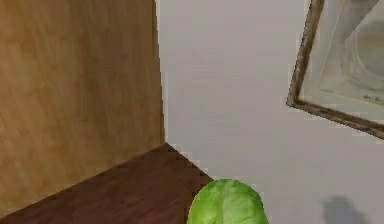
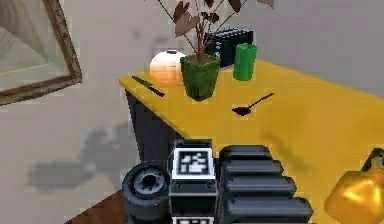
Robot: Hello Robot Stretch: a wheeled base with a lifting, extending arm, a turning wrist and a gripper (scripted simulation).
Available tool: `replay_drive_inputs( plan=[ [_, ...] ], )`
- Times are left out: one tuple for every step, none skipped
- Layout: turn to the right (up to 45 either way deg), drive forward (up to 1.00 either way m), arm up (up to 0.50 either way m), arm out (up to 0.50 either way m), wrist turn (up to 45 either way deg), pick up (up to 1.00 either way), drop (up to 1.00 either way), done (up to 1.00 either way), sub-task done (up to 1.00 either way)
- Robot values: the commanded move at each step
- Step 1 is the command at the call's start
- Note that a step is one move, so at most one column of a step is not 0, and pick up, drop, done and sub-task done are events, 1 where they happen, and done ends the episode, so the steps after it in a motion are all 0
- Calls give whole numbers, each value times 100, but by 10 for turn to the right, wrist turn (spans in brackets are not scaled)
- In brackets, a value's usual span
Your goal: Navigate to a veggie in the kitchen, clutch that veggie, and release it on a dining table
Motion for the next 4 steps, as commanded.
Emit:
replay_drive_inputs(
  plan=[
    [-420, 0, 0, 0, 0, 0, 0, 0, 0],
    [0, 5, 0, 0, 0, 0, 0, 0, 0],
    [-450, 0, 0, 0, 0, 0, 0, 0, 0],
    [-450, 0, 0, 0, 0, 0, 0, 0, 0]
  ],
)
